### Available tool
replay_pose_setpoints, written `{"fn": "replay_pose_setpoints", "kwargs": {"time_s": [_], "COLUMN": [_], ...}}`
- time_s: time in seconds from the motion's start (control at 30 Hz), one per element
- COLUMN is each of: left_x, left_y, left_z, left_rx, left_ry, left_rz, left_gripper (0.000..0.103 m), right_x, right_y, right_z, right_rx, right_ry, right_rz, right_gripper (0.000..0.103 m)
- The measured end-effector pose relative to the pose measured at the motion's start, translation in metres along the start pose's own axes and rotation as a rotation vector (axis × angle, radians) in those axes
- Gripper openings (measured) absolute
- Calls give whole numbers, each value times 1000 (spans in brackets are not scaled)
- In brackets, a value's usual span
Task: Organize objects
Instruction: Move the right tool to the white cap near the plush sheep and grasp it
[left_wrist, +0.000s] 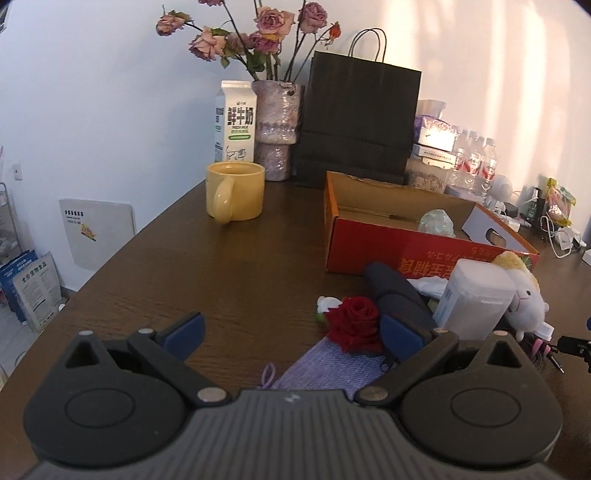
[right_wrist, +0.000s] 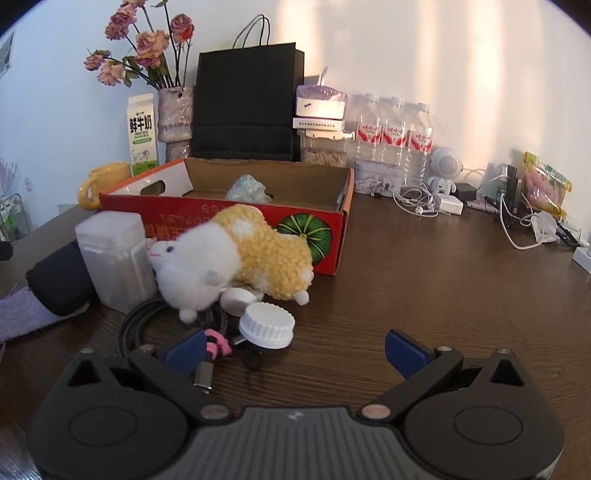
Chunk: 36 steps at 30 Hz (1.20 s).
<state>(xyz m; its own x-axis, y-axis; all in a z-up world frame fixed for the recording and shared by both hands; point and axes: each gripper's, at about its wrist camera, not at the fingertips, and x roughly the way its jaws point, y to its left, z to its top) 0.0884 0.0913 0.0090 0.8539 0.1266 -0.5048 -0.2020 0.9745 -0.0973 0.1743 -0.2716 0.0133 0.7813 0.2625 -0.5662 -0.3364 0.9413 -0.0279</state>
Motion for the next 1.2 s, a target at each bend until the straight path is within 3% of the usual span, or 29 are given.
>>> {"fn": "replay_pose_setpoints", "kwargs": {"time_s": [0.3, 0.53, 0.6, 0.73, 0.8, 0.97, 1.2], "left_x": [-5, -2, -1, 1, 3, 5, 6], "left_y": [-1, -5, -6, -7, -8, -8, -6], "left_z": [1, 1, 1, 1, 0, -1, -3], "left_rx": [3, 12, 13, 14, 15, 18, 14], "left_ry": [-4, 4, 6, 11, 14, 20, 24], "left_rz": [9, 12, 13, 13, 11, 9, 9], "left_gripper": [103, 103, 103, 103, 103, 103, 103], "right_x": [17, 41, 46, 48, 47, 42, 28], "right_y": [-8, -11, -13, -16, -10, 4, 1], "right_z": [8, 14, 13, 12, 10, 8, 8], "right_rx": [34, 63, 77, 100, 70, -7, 10], "right_ry": [25, 66, 69, 59, 45, 9, -79], "right_rz": [50, 78, 87, 149, 161, 124, 77], "right_gripper": [96, 80, 73, 46, 39, 39, 39]}}
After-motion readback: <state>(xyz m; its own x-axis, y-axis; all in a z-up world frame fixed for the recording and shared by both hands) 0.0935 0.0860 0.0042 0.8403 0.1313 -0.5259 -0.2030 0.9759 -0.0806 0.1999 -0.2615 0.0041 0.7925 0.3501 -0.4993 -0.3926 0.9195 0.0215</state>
